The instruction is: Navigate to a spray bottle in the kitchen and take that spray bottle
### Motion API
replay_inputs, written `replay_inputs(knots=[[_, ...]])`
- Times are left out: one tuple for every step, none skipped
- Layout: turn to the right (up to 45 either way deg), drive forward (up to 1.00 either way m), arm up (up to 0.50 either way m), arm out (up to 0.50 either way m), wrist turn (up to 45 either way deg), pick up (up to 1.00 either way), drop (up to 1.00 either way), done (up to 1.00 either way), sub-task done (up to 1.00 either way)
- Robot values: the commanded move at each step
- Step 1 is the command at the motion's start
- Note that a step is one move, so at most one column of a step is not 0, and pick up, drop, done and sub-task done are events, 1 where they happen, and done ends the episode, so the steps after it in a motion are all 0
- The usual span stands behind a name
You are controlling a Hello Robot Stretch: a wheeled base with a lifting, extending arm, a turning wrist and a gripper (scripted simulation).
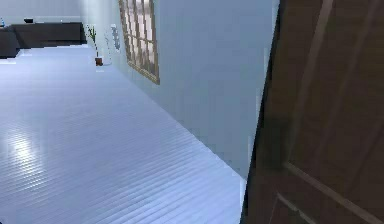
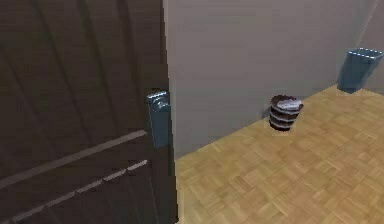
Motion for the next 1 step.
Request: replay_inputs(knots=[[-9.0,0.0,0.0,0.0,0.0,0.0,0.0,0.0,0.0]])
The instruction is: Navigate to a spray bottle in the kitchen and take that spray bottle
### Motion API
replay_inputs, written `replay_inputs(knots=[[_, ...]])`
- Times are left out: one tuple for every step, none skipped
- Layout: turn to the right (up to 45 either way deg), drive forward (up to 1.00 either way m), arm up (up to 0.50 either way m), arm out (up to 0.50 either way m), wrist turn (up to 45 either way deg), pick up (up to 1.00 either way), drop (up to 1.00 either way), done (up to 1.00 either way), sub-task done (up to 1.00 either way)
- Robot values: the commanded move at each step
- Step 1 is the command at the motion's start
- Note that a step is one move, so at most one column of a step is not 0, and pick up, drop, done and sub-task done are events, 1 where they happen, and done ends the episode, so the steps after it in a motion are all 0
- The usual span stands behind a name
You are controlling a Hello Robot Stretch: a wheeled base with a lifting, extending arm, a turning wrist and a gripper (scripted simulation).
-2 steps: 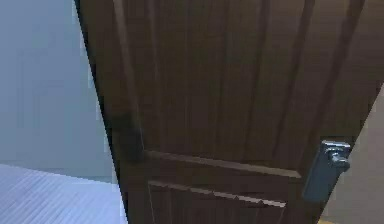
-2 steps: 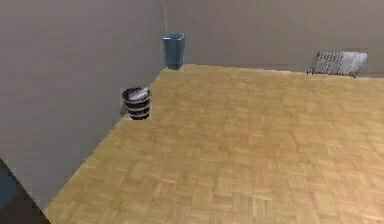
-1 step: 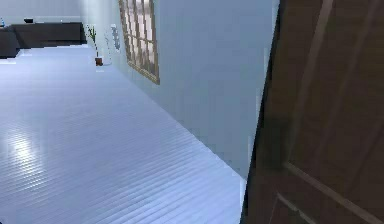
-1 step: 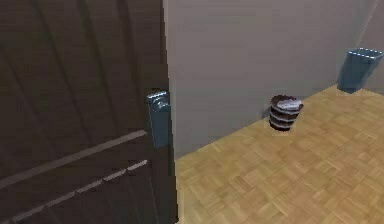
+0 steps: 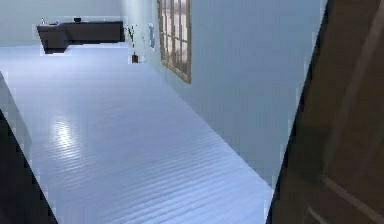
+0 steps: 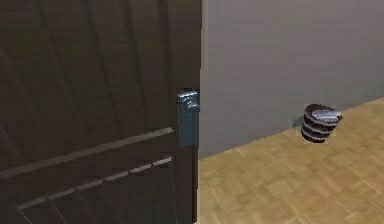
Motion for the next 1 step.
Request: replay_inputs(knots=[[0.0,0.75,0.0,0.0,0.0,0.0,0.0,0.0,0.0]])
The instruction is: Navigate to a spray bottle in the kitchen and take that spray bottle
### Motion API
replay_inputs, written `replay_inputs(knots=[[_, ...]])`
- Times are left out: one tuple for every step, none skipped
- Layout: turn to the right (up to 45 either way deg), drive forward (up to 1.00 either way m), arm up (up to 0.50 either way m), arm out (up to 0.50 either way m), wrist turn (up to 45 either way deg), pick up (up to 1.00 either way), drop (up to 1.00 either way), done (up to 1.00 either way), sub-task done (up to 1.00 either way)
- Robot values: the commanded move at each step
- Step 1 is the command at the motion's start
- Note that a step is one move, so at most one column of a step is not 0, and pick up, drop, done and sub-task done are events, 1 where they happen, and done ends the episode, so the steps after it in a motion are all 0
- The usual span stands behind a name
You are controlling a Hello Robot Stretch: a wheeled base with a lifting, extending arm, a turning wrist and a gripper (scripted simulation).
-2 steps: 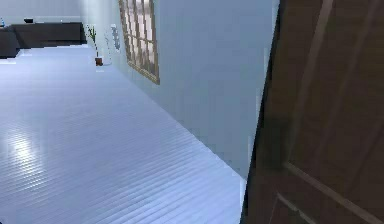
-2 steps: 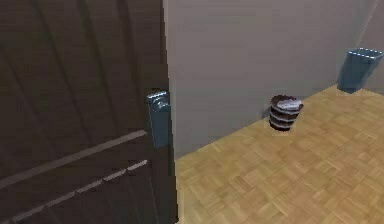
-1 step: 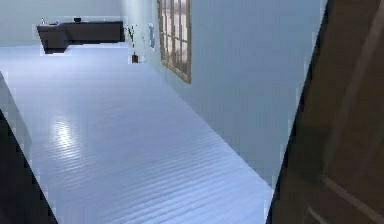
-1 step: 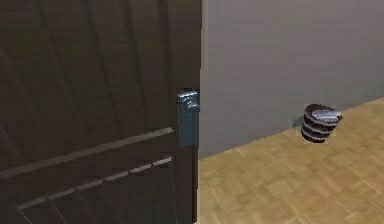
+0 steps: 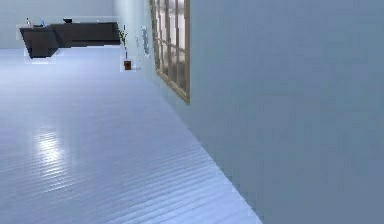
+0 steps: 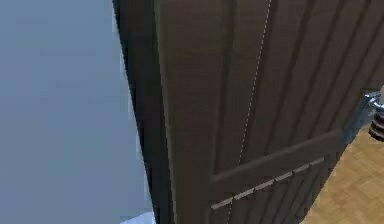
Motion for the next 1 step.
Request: replay_inputs(knots=[[-30.0,0.0,0.0,0.0,0.0,0.0,0.0,0.0,0.0]])
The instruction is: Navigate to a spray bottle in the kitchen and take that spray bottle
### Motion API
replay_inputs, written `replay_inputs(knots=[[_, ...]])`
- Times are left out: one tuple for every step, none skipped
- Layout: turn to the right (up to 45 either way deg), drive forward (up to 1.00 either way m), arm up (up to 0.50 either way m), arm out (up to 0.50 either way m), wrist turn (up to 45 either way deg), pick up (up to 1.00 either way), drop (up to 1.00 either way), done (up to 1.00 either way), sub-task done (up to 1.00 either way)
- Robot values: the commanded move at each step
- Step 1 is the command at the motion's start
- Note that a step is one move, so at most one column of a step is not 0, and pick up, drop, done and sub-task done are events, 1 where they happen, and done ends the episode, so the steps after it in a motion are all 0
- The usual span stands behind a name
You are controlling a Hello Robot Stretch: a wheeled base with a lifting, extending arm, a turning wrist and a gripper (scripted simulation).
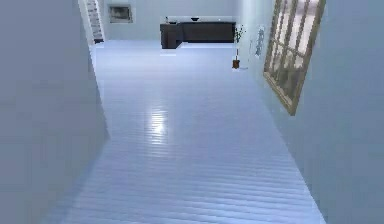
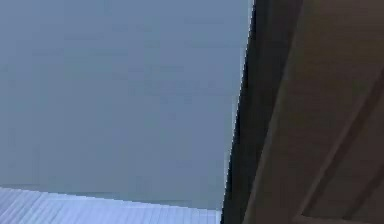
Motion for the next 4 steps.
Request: replay_inputs(knots=[[0.0,1.0,0.0,0.0,0.0,0.0,0.0,0.0,0.0],[0.0,1.0,0.0,0.0,0.0,0.0,0.0,0.0,0.0],[0.0,1.0,0.0,0.0,0.0,0.0,0.0,0.0,0.0],[0.0,1.0,0.0,0.0,0.0,0.0,0.0,0.0,0.0]])
